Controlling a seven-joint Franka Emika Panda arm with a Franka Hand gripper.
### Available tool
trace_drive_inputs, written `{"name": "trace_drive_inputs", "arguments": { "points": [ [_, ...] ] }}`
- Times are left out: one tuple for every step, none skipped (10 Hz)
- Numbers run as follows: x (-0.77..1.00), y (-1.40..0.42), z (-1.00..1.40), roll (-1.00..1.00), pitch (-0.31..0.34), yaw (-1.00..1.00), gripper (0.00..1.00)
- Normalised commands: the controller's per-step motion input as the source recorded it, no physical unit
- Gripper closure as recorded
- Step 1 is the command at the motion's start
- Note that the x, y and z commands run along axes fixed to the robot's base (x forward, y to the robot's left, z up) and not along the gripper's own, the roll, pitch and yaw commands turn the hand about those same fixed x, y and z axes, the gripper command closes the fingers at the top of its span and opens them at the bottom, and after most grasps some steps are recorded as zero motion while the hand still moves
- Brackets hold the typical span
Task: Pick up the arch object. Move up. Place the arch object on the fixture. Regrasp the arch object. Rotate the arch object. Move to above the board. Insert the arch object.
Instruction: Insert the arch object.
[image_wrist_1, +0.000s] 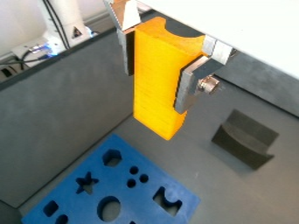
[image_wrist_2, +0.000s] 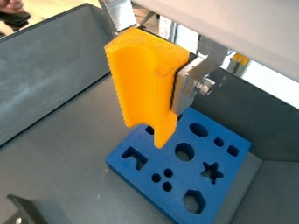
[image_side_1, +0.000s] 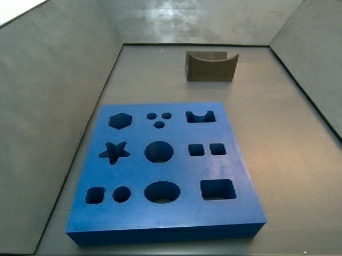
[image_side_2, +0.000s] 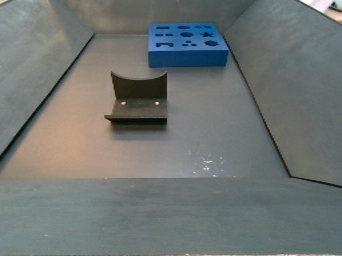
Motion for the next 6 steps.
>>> {"name": "trace_drive_inputs", "arguments": {
  "points": [
    [0.43,0.00,-0.43,0.00,-0.131,-0.14,1.00],
    [0.55,0.00,-0.52,0.00,-0.117,-0.11,1.00],
    [0.29,0.00,-0.55,0.00,-0.117,-0.02,1.00],
    [0.00,0.00,-0.55,0.00,-0.170,-0.01,1.00],
    [0.04,0.00,-0.53,0.00,-0.144,0.00,1.00],
    [-0.29,-0.07,-0.52,0.01,-0.174,0.00,1.00]
  ]
}}
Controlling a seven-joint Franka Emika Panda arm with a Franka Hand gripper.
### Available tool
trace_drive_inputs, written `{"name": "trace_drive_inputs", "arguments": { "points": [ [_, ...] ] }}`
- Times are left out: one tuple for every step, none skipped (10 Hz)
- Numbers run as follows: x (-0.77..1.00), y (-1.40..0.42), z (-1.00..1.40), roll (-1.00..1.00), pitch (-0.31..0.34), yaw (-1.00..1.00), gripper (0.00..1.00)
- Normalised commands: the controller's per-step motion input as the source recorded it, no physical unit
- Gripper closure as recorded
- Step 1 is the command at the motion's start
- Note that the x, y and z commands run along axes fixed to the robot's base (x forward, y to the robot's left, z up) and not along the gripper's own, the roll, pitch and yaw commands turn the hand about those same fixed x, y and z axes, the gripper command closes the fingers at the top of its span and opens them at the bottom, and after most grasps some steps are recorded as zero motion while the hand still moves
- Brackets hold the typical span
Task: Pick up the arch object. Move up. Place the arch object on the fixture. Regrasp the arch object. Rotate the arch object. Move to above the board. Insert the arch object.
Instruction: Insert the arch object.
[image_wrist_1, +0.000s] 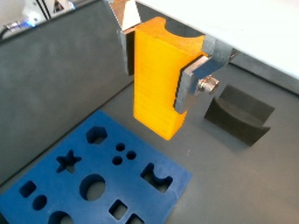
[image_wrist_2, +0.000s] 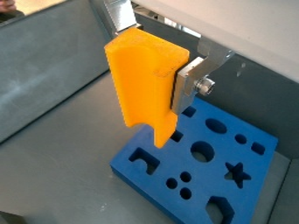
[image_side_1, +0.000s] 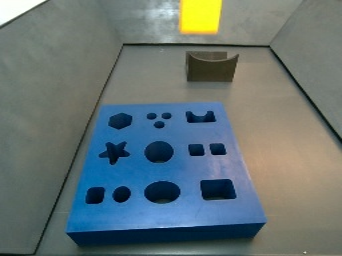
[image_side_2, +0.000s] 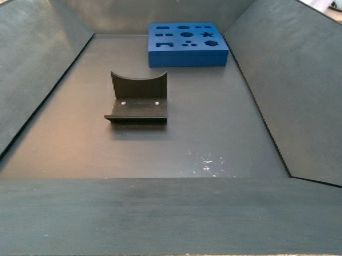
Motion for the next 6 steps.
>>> {"name": "trace_drive_inputs", "arguments": {
  "points": [
    [-0.16,0.00,-0.58,0.00,-0.146,0.03,1.00],
    [-0.01,-0.02,-0.44,0.00,-0.174,0.13,1.00],
    [-0.15,-0.05,-0.32,0.00,-0.157,0.00,1.00],
    [-0.01,0.00,-0.10,-0.04,-0.149,0.00,1.00],
    [0.37,-0.03,-0.30,0.00,-0.029,0.02,1.00],
    [0.47,-0.04,-0.38,0.03,-0.033,0.05,1.00]
  ]
}}
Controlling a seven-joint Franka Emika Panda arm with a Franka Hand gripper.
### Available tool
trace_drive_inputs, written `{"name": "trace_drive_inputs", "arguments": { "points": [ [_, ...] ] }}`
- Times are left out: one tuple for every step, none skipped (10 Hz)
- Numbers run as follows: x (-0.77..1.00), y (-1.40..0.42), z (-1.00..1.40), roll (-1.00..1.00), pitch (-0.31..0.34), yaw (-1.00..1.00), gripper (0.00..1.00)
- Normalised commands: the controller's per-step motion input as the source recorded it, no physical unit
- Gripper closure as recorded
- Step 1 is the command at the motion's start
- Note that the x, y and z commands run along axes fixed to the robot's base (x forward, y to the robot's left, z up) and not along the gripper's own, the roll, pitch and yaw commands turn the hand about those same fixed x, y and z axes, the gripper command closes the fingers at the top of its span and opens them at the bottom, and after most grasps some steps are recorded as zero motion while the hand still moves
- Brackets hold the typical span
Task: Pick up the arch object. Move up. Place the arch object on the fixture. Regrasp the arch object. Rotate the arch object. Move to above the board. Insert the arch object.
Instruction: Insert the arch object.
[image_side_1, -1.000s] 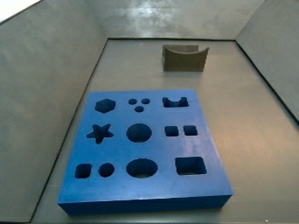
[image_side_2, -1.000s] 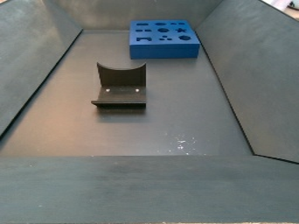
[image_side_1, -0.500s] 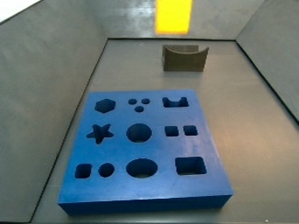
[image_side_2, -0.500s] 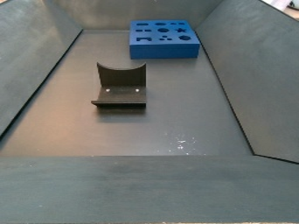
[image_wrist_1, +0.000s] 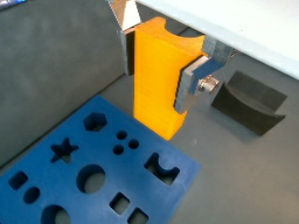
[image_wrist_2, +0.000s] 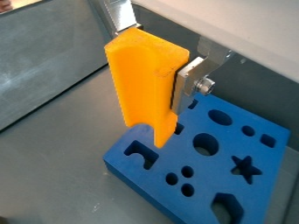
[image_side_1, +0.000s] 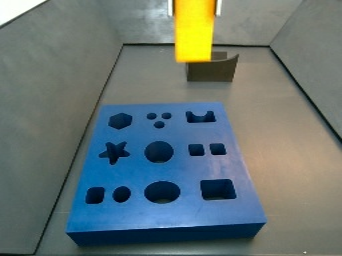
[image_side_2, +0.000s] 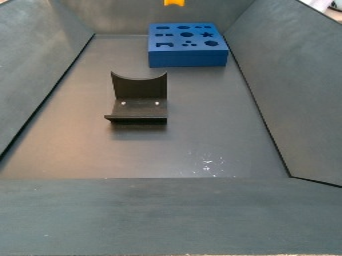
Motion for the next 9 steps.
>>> {"name": "trace_drive_inputs", "arguments": {
  "points": [
    [0.72,0.00,-0.34,0.02,0.056,0.01,1.00],
    [0.64,0.00,-0.35,0.02,0.091,0.00,1.00],
    [0.61,0.00,-0.36,0.00,0.037,0.00,1.00],
    [0.55,0.00,-0.37,0.00,0.036,0.00,1.00],
    [0.49,0.00,-0.39,0.05,0.091,0.00,1.00],
    [0.07,0.00,-0.55,0.04,0.050,0.00,1.00],
    [0.36,0.00,-0.39,0.00,0.033,0.00,1.00],
    [0.24,0.00,-0.39,0.00,0.000,0.00,1.00],
    [0.35,0.00,-0.38,0.00,0.000,0.00,1.00]
  ]
}}
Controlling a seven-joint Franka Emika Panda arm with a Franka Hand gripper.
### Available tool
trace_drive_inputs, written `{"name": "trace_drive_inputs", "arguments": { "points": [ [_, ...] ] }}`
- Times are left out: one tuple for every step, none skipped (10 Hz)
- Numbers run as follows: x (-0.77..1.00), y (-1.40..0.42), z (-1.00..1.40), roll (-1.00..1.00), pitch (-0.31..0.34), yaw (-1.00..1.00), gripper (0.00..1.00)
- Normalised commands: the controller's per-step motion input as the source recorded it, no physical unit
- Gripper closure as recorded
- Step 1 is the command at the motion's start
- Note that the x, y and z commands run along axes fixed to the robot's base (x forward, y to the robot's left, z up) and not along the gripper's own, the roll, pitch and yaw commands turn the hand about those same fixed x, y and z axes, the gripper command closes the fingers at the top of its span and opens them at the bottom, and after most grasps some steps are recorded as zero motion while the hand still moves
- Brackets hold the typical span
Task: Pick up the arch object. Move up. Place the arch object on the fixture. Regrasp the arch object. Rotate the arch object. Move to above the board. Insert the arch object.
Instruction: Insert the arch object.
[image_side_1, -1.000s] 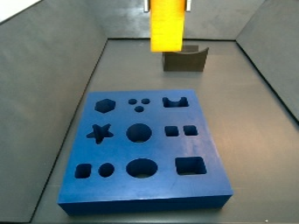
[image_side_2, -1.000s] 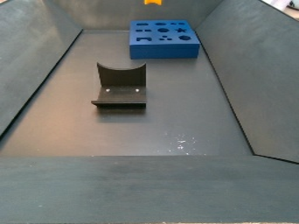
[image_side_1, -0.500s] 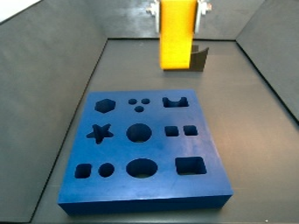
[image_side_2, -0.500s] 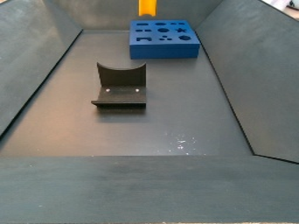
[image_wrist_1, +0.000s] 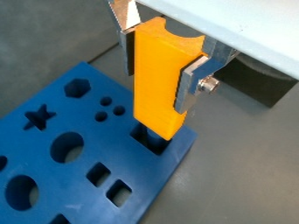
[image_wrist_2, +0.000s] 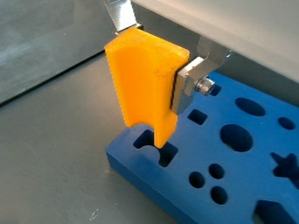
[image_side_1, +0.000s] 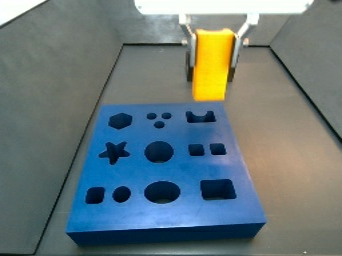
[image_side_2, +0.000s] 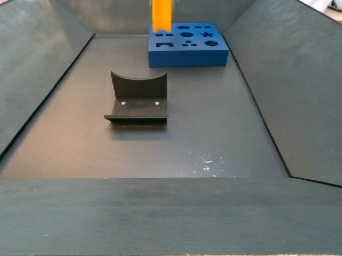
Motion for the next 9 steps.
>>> {"name": "trace_drive_inputs", "arguments": {
  "points": [
    [0.19,0.00,-0.32,0.00,0.000,0.00,1.00],
    [0.01,0.00,0.00,0.00,0.000,-0.02,1.00],
    [0.00,0.00,-0.01,0.00,-0.011,0.00,1.00],
    [-0.41,-0.07,-0.40,0.01,0.000,0.00,1.00],
    [-0.04,-0.06,-0.34,0.00,0.000,0.03,1.00],
    [0.00,0.00,0.00,0.00,-0.007,0.00,1.00],
    [0.00,-0.02,-0.13,0.00,-0.029,0.00,1.00],
    [0.00,-0.01,-0.22,-0.01,-0.033,0.11,1.00],
    [0.31,-0.01,-0.36,0.00,0.000,0.20,1.00]
  ]
}}
